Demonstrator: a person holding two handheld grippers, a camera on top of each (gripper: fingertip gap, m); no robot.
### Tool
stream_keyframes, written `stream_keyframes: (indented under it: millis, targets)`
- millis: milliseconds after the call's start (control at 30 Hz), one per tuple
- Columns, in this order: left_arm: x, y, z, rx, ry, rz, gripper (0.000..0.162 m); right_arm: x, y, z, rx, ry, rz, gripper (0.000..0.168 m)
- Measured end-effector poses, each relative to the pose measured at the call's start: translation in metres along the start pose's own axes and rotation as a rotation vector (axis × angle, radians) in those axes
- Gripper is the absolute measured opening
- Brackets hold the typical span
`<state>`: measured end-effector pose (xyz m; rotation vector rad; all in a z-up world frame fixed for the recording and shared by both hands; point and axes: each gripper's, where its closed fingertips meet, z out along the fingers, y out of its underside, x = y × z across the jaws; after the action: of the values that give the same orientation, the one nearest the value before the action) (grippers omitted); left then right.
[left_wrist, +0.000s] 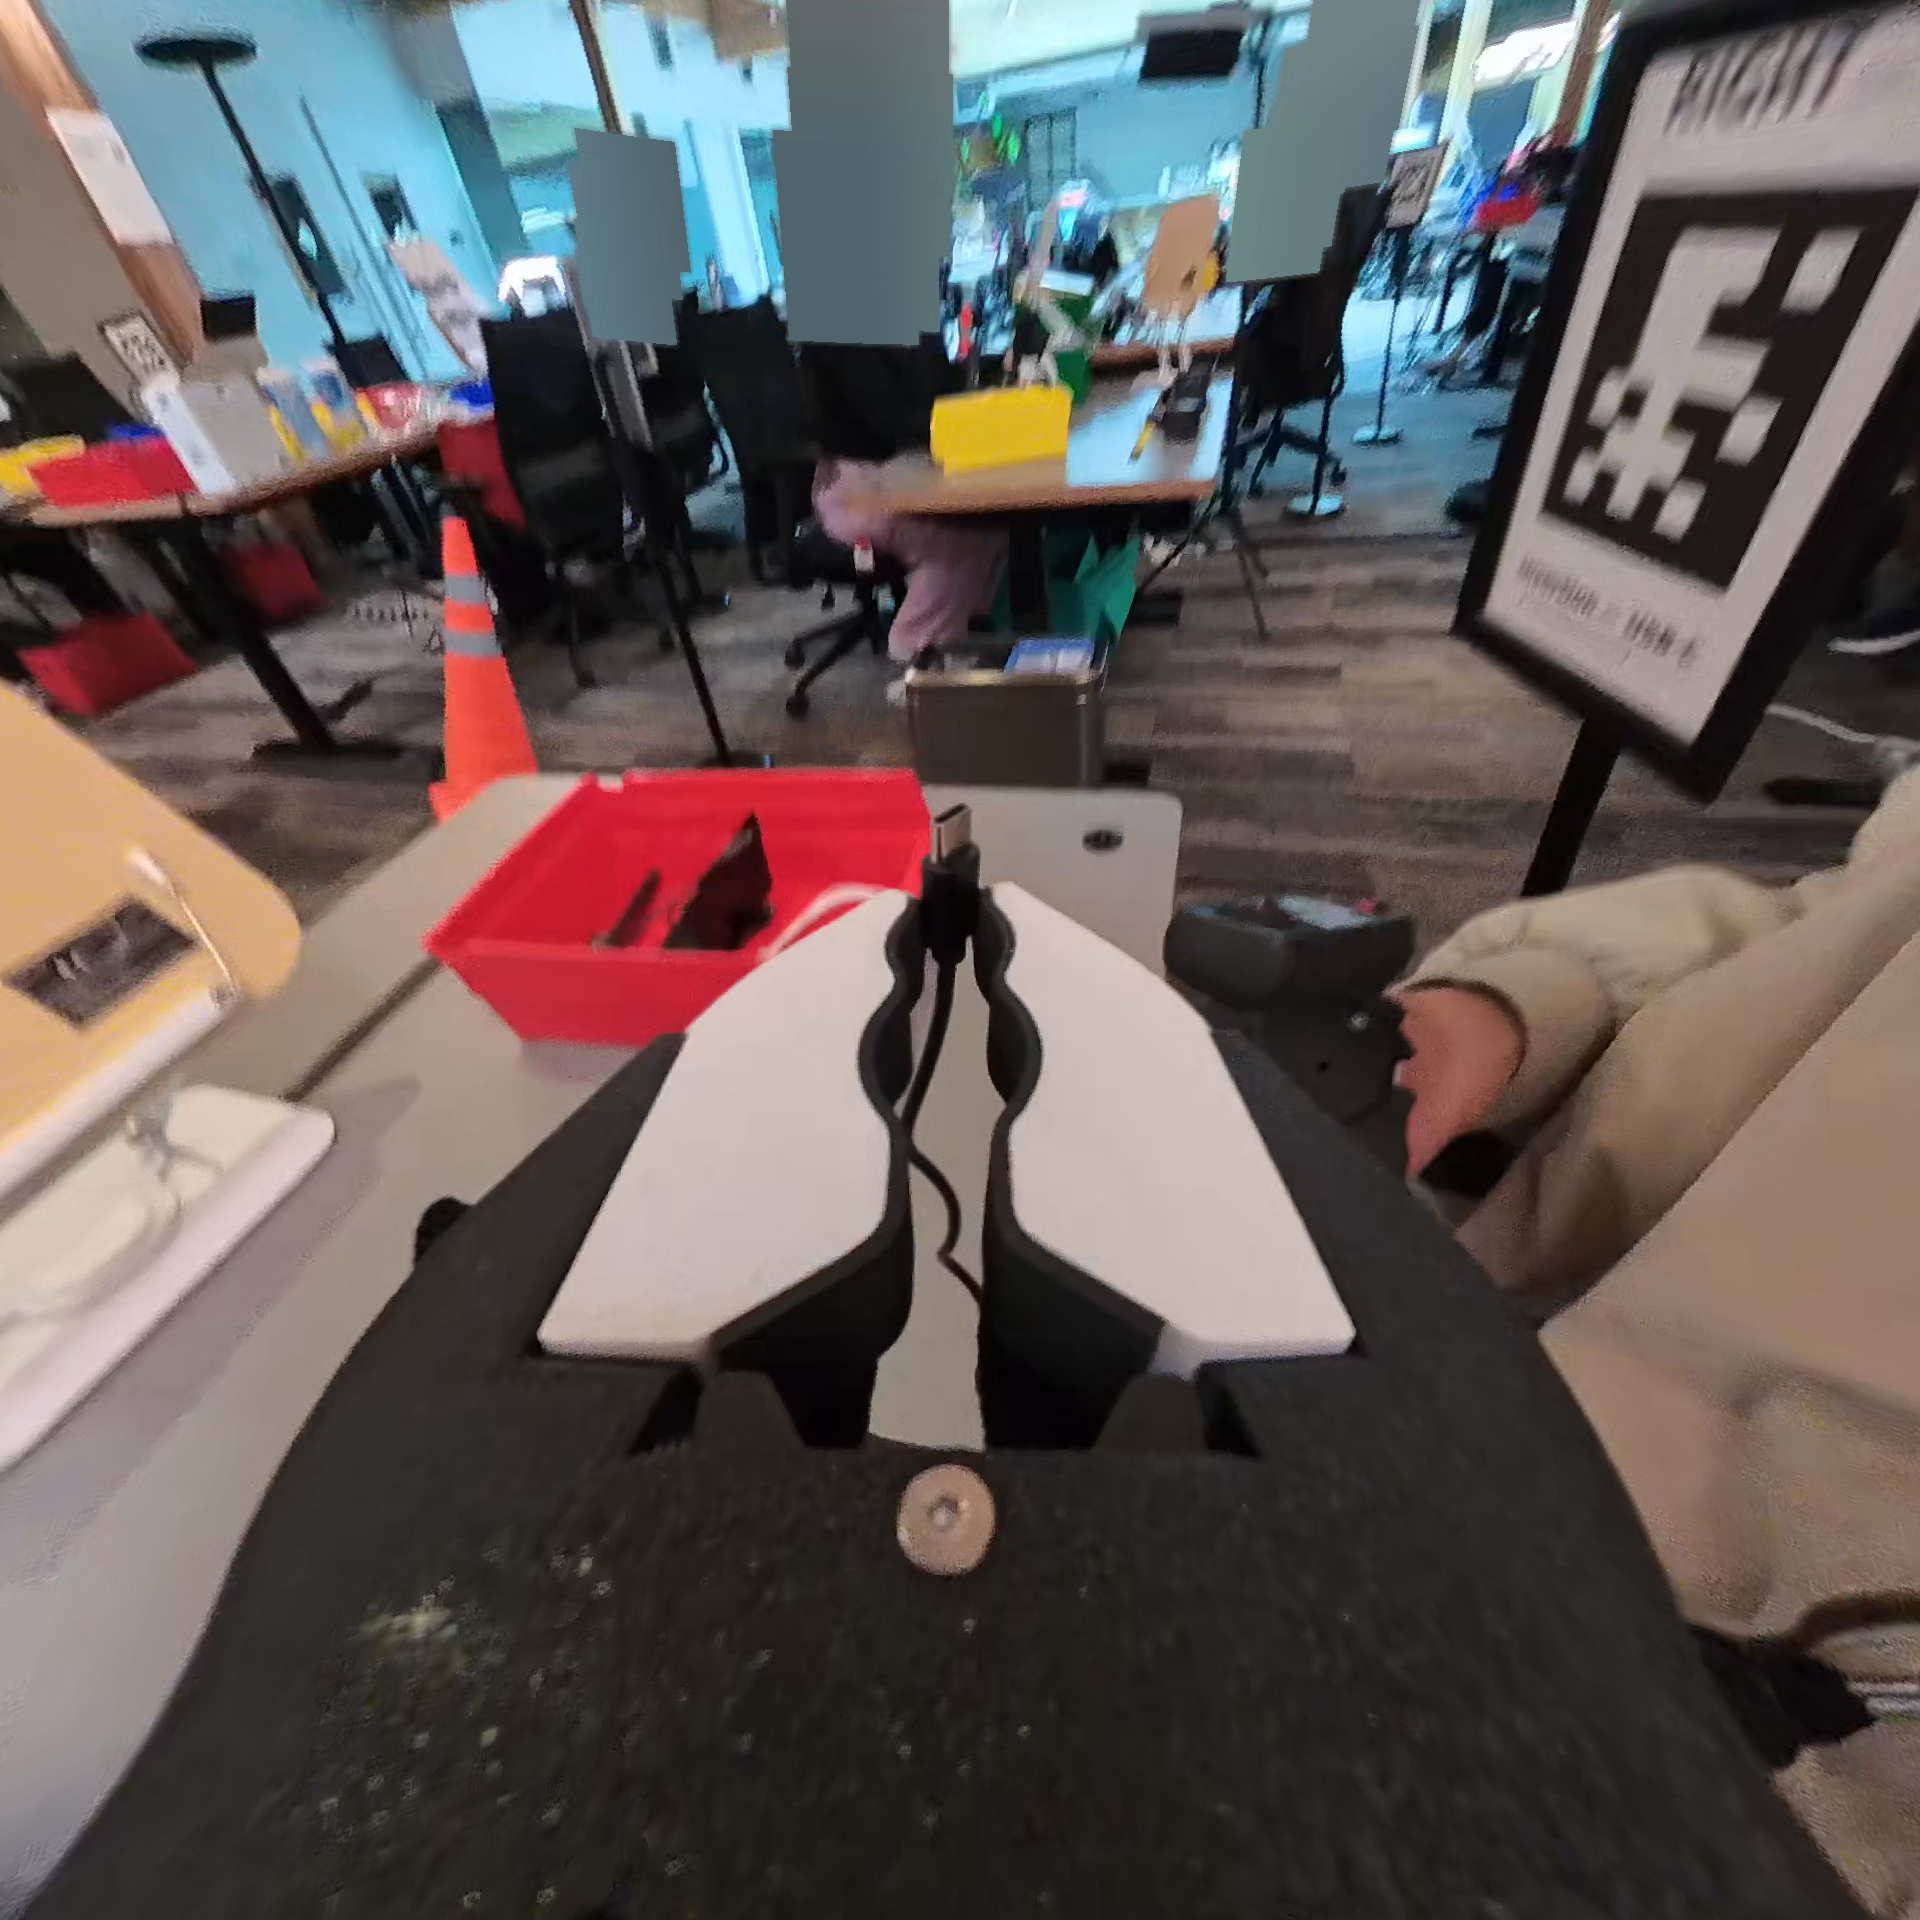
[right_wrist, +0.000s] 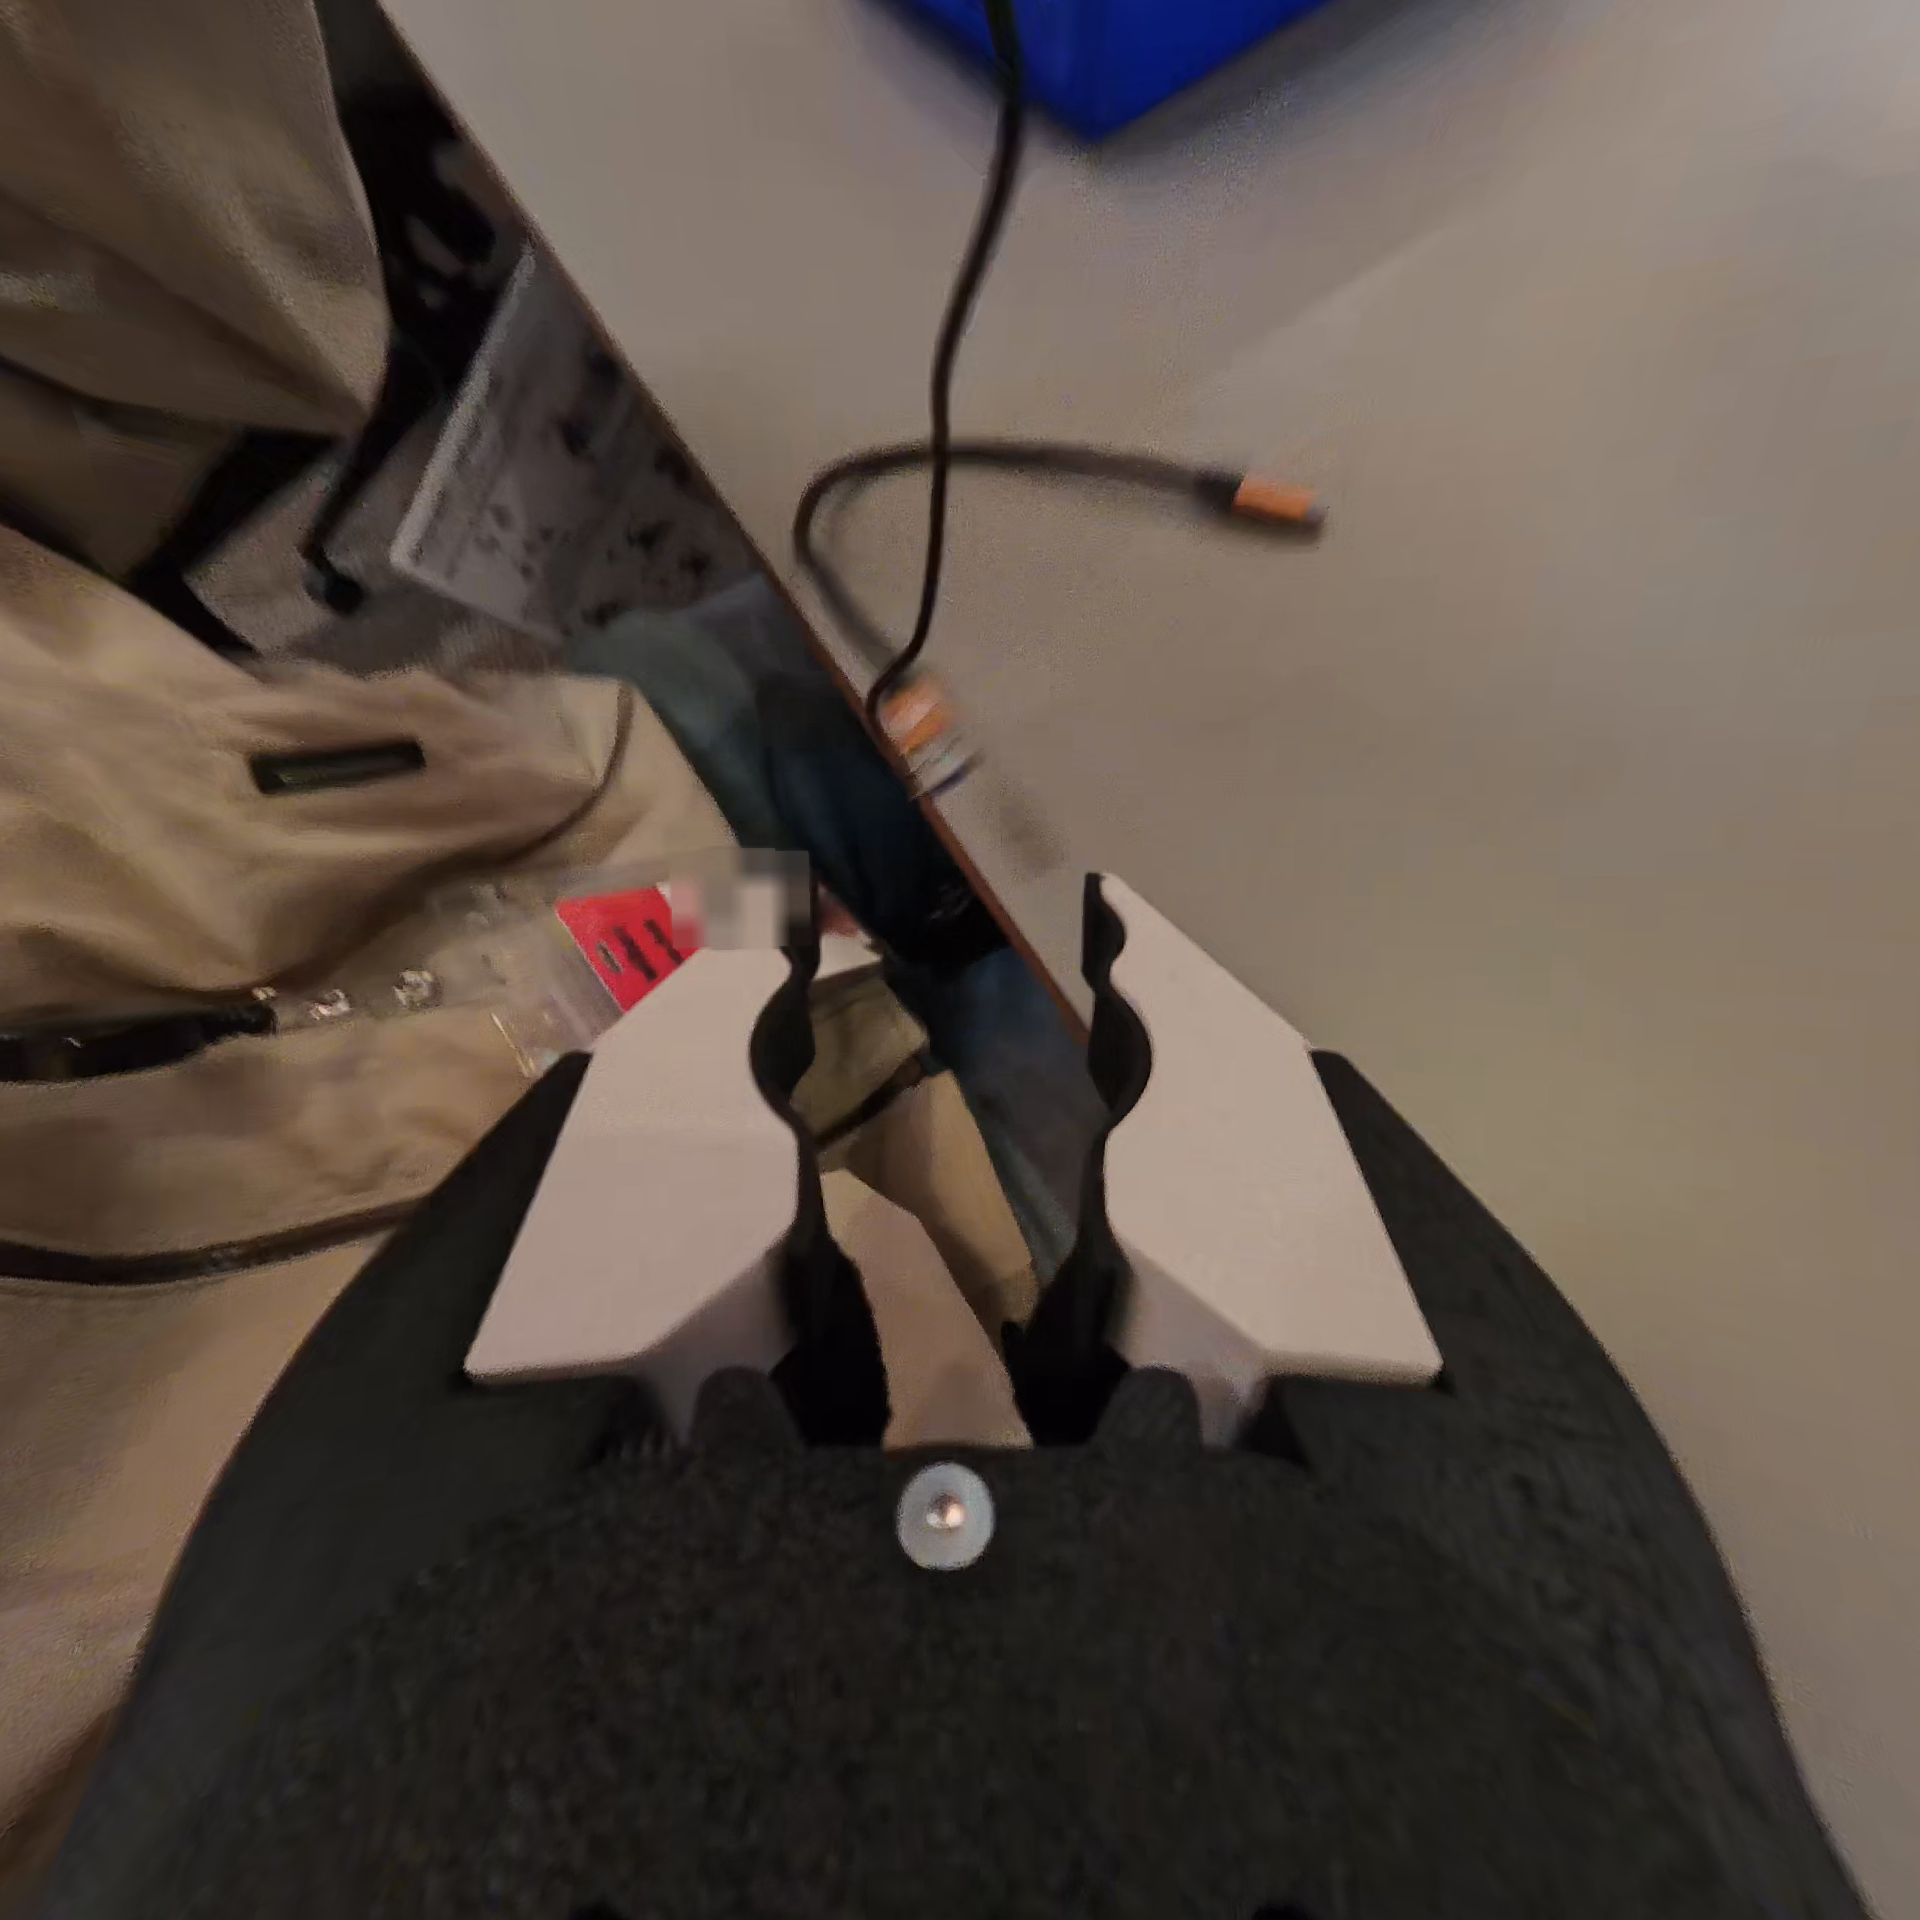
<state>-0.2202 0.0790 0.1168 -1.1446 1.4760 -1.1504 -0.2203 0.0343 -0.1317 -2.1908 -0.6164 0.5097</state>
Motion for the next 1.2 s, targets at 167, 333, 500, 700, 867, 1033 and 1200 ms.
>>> stream_keyframes:
  millis: [167,333,500,700,867,1033,1200]
  targets:
    - [-0.011,-0.097,0.0,0.006,0.02,0.117,0.009,0.005,-0.031,-0.037,0.196,-0.043,0.077,0.05]
    - [-0.054,-0.164,0.015,0.018,-0.082,0.199,0.009,0.011,-0.034,-0.046,0.229,-0.031,0.051,0.058]
    - [-0.109,-0.216,0.026,0.027,-0.203,0.254,0.009,0.035,-0.05,-0.063,0.309,0.042,0.052,0.06]
    - [-0.19,-0.21,0.054,-0.061,-0.3,0.194,0.009,0.085,-0.051,-0.076,0.302,0.236,0.014,0.06]
    - [-0.204,-0.105,0.098,-0.243,-0.183,0.037,0.009,0.102,-0.026,-0.055,0.273,0.241,0.065,0.06]
    - [-0.21,0.052,0.133,-0.487,-0.088,-0.144,0.008,0.104,-0.012,-0.041,0.26,0.183,0.126,0.06]
    - [-0.241,0.145,0.174,-0.521,-0.111,-0.277,0.008,0.108,-0.01,-0.028,0.243,0.176,0.128,0.059]
